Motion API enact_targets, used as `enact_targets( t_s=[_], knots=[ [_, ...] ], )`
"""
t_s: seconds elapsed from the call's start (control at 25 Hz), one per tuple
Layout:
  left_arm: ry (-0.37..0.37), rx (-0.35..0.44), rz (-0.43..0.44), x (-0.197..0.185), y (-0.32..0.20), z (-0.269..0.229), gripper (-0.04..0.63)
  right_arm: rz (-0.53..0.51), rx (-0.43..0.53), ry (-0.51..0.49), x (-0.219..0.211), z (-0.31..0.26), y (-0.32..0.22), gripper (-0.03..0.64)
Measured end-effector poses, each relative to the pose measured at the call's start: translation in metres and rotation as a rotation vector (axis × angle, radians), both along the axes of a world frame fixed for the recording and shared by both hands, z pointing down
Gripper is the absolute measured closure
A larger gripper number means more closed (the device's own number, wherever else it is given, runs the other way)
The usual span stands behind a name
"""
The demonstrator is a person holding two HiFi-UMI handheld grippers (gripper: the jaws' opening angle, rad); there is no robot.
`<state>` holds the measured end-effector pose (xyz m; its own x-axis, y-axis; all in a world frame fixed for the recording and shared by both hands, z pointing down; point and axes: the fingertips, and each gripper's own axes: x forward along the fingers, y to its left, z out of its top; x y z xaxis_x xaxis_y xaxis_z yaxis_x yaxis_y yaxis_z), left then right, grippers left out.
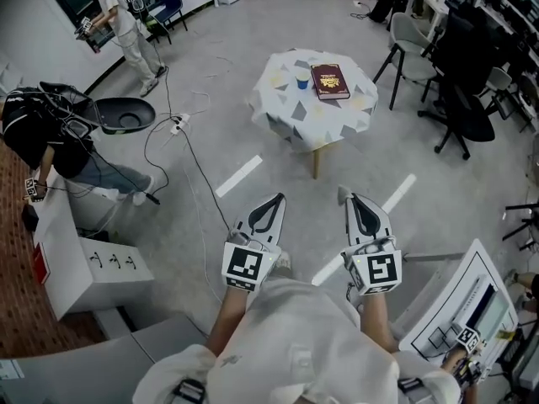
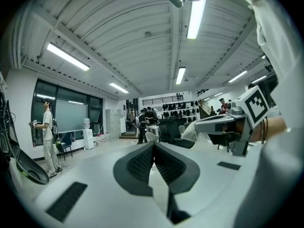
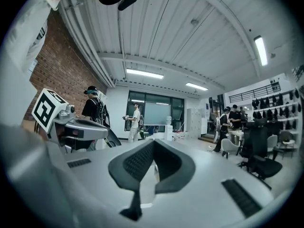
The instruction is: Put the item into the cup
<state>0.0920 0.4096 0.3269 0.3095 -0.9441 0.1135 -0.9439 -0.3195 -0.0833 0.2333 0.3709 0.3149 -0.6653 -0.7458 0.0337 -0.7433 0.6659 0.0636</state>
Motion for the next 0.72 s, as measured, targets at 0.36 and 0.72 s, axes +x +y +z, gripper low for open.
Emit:
enact_targets(
  t_s=[0.36, 0.72],
  knots=[
    [0.019, -0.003, 0.038, -0.048, -0.063, 0.006, 0.581, 0.043, -0.018, 0.031, -0.045, 0.009, -0.054, 0.611],
    [0.038, 0.008, 0.079, -0.082, -0.108, 0.008, 0.581, 0.071, -0.004, 0.057, -0.085, 0.007, -0.093, 0.611]
  ],
)
